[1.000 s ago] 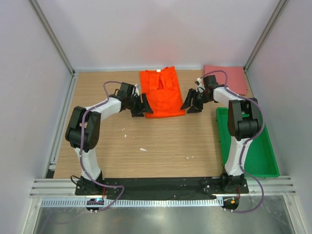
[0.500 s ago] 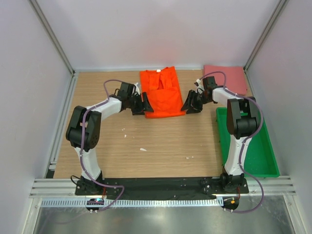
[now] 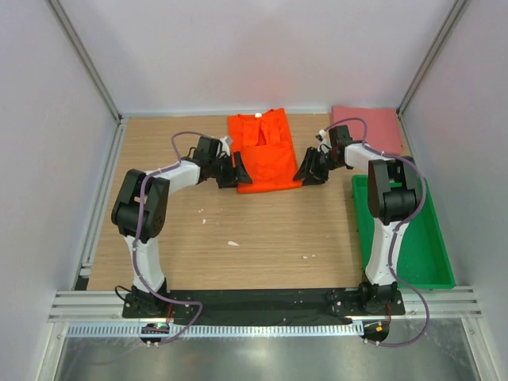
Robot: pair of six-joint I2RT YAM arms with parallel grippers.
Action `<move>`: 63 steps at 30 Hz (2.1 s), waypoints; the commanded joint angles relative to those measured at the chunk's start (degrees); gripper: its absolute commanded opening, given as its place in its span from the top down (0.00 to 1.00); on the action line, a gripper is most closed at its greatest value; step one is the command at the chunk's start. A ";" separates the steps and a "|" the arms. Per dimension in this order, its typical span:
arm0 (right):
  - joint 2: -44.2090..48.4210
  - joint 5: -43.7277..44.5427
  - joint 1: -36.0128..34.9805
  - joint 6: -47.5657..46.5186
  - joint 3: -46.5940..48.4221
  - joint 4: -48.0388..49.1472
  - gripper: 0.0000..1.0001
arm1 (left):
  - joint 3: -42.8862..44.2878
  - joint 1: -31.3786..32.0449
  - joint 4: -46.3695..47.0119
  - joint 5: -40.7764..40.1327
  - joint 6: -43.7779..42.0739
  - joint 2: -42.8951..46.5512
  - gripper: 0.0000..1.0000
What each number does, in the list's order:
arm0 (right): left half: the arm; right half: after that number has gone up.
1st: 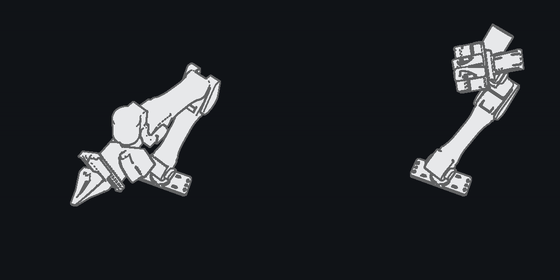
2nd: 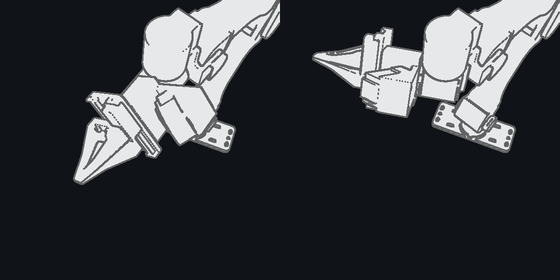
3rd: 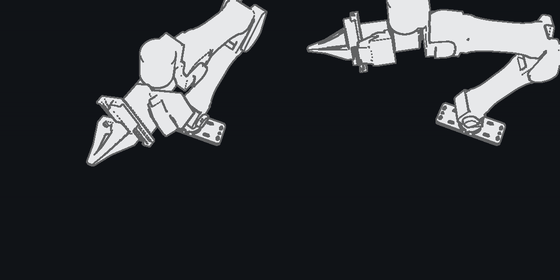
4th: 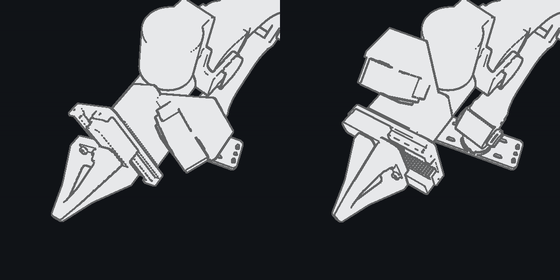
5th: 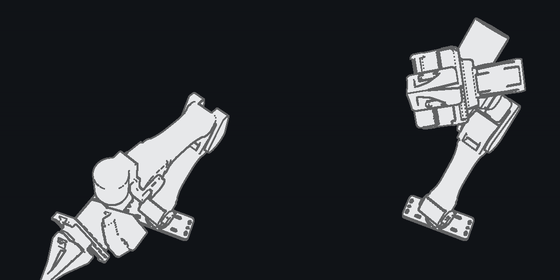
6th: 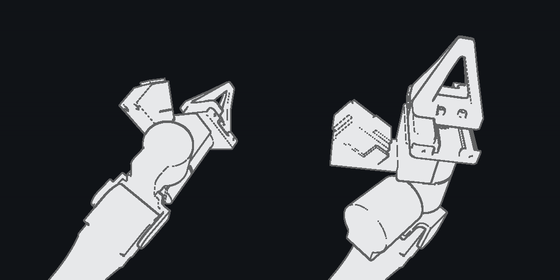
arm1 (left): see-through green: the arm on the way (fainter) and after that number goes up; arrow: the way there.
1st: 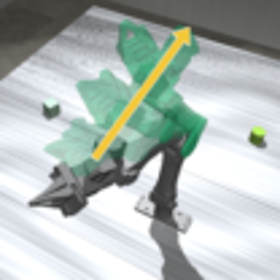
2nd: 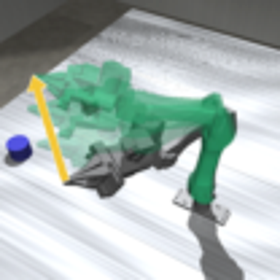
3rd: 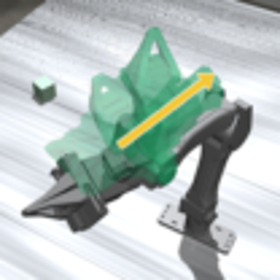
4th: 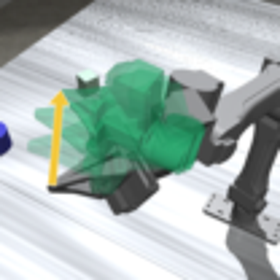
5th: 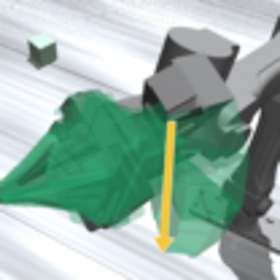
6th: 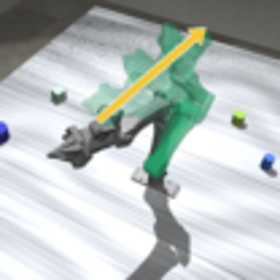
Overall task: Fold and stack the t-shirts
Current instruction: Fold the tshirt
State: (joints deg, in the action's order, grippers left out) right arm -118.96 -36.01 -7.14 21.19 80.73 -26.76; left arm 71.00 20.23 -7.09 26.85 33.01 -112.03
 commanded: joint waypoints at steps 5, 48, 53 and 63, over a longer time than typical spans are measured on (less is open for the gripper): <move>-0.13 -0.99 -0.33 0.61 1.27 1.98 0.51 | -3.41 -0.01 1.73 -2.67 1.17 4.18 0.35; 20.57 3.57 -8.94 11.32 -30.44 7.52 0.97 | -20.42 -0.37 -7.67 7.42 3.63 12.33 1.00; 33.24 12.70 -18.51 17.82 -42.92 4.44 0.90 | -33.28 1.83 -7.59 7.16 6.00 23.86 1.00; 47.52 24.04 -19.50 13.36 -40.32 -5.57 0.38 | -34.37 3.77 -19.26 -2.39 9.27 46.72 0.27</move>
State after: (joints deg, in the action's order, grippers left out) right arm -69.67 -18.68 -27.16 39.00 34.26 -29.10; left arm 30.98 24.45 -21.65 30.39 42.11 -68.58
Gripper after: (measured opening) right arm 0.616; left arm 0.702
